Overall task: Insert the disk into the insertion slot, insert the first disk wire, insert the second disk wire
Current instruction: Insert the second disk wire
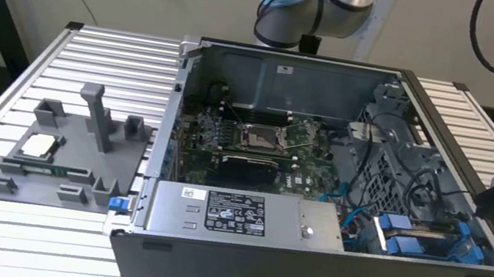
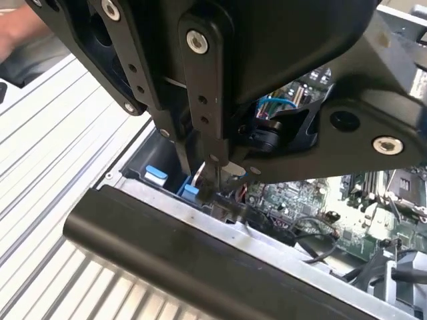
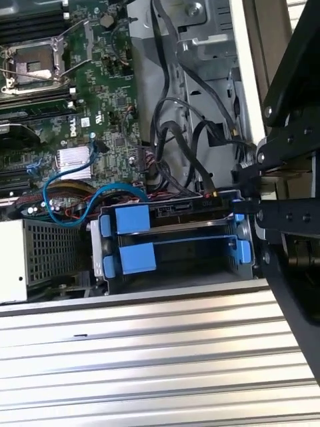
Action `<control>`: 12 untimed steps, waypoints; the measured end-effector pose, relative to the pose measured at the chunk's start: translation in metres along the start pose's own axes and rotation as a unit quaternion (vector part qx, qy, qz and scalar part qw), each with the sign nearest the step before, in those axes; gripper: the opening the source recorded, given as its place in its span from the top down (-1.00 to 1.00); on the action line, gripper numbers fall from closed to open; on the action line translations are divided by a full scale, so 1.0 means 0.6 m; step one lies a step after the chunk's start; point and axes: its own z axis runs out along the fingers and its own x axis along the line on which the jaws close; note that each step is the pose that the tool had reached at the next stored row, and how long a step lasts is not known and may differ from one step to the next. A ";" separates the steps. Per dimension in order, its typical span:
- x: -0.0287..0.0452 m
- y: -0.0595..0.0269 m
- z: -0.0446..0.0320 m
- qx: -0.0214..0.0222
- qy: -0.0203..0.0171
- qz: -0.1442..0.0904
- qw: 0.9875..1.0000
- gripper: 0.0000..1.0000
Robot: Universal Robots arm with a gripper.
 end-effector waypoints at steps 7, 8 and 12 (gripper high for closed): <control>0.000 -0.009 0.011 0.000 0.000 0.000 1.000 0.55; 0.000 -0.009 0.011 0.000 0.000 0.000 1.000 0.68; 0.002 -0.009 0.011 0.000 0.000 0.002 1.000 0.68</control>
